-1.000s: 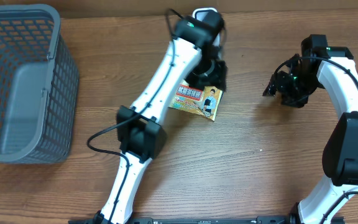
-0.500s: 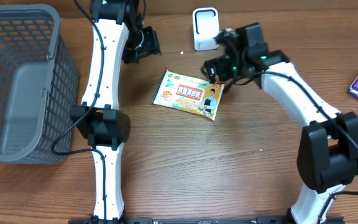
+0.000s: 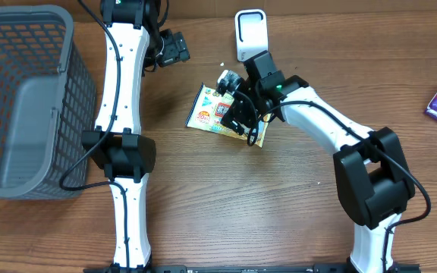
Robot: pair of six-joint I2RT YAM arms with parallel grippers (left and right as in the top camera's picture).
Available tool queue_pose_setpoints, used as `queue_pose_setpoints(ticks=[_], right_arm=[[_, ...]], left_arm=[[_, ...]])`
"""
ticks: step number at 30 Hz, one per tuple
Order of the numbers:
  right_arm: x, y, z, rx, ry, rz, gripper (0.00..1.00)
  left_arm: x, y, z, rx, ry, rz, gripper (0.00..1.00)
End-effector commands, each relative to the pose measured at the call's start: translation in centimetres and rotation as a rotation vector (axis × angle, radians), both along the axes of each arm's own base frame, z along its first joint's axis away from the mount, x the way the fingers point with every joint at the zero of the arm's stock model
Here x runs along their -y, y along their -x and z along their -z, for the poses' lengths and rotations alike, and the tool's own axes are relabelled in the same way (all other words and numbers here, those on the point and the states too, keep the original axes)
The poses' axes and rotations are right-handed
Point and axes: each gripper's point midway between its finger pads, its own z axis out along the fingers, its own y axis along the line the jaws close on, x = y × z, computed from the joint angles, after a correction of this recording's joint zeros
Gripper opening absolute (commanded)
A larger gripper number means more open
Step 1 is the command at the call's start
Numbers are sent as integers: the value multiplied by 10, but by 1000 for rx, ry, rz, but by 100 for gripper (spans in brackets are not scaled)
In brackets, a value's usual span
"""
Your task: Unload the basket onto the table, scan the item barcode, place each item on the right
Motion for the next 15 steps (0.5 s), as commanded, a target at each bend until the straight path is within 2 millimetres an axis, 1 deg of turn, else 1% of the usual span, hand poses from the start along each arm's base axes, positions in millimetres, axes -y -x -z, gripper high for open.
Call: queue_pose_setpoints(ticks=[1,2,7,11,15], right_arm=[[-6,0,17,-33,-14,-34,100],[-6,0,21,-39,-13,-34,98],[-8,-3,22,-29,-22,-28,95],[-6,0,43,-71,-2,-24,90],[-5,0,51,-77,6,-22,90]], left_arm=[[-6,2,-16,33,-15,-22,99],[-6,2,-16,31,-15,-22,100],[-7,2,-15,29,-15,-23,100],[-7,4,-15,21,-16,-23,100],[-12,7,-14,12,-44,-25,100]])
